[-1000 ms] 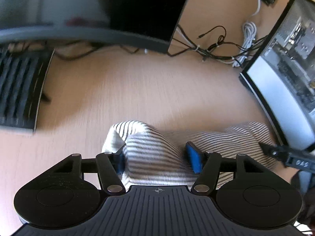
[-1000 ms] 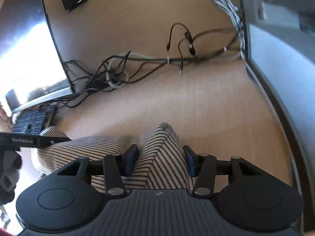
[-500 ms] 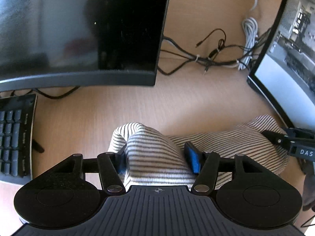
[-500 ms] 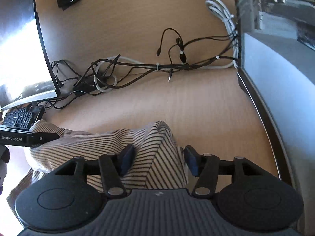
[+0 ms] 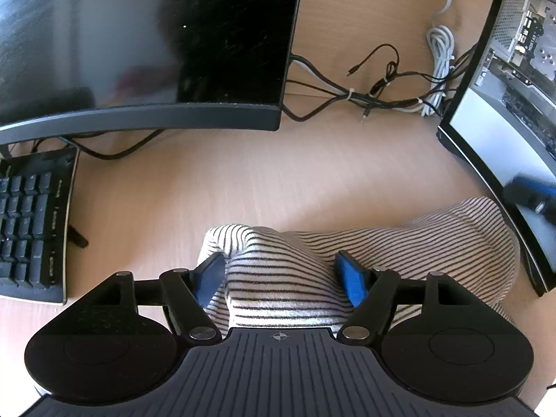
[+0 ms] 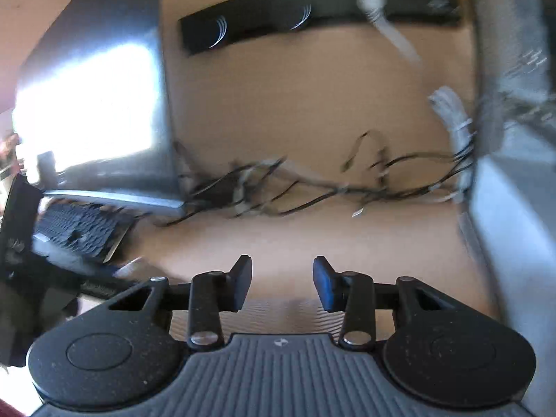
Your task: Fold clothes
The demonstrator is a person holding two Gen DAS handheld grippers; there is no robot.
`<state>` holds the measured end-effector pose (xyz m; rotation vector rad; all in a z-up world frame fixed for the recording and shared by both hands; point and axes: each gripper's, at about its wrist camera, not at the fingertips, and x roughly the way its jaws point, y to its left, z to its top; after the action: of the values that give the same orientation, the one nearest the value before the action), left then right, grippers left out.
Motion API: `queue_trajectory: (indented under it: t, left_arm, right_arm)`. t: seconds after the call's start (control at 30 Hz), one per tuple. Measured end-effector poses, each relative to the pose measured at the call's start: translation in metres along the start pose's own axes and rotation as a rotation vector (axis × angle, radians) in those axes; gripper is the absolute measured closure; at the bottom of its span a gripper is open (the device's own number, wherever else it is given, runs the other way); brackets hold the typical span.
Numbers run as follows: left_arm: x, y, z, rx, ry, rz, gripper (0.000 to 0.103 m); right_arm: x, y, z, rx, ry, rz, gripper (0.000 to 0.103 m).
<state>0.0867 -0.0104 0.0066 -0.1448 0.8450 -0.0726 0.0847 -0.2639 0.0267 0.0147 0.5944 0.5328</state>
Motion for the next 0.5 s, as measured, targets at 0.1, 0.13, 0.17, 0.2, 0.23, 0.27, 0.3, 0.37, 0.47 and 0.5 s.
queue_trajectory:
  t: [0.1, 0.13, 0.17, 0.2, 0.23, 0.27, 0.3, 0.37, 0.47, 0.5]
  left_arm:
    - [-0.003, 0.005, 0.000, -0.020, 0.001, -0.006, 0.025]
    - [-0.007, 0.007, 0.002, -0.036, -0.005, -0.008, 0.025]
    - [-0.012, 0.010, 0.004, -0.055, -0.014, -0.010, 0.025]
    - [-0.019, 0.014, 0.007, -0.075, -0.032, -0.010, 0.025]
    - [-0.027, 0.018, 0.010, -0.095, -0.057, -0.010, 0.025]
    - [-0.035, 0.022, 0.012, -0.112, -0.078, -0.010, 0.025]
    - [-0.040, 0.025, 0.015, -0.125, -0.093, -0.014, 0.025]
    - [-0.041, 0.027, 0.020, -0.134, -0.098, -0.033, 0.030]
    - [-0.027, 0.020, 0.016, -0.104, -0.054, -0.024, 0.040]
    - [-0.021, 0.018, 0.011, -0.101, -0.029, -0.023, 0.040]
  right_arm:
    - [0.022, 0.007, -0.027, -0.010, 0.105, 0.002, 0.062]
    - [0.021, 0.010, -0.032, -0.019, 0.094, -0.004, 0.062]
    - [0.019, 0.012, -0.034, -0.031, 0.088, -0.007, 0.062]
    - [0.017, 0.012, -0.033, -0.031, 0.090, -0.004, 0.061]
    - [0.017, 0.010, -0.033, -0.020, 0.091, 0.000, 0.061]
    - [0.017, 0.008, -0.032, -0.007, 0.092, 0.003, 0.061]
    - [0.018, 0.007, -0.032, -0.003, 0.092, 0.004, 0.061]
    - [0.018, 0.009, -0.033, -0.012, 0.088, -0.005, 0.060]
    - [0.019, 0.015, -0.035, -0.026, 0.083, -0.017, 0.058]
    - [0.020, 0.017, -0.035, -0.029, 0.083, -0.020, 0.057]
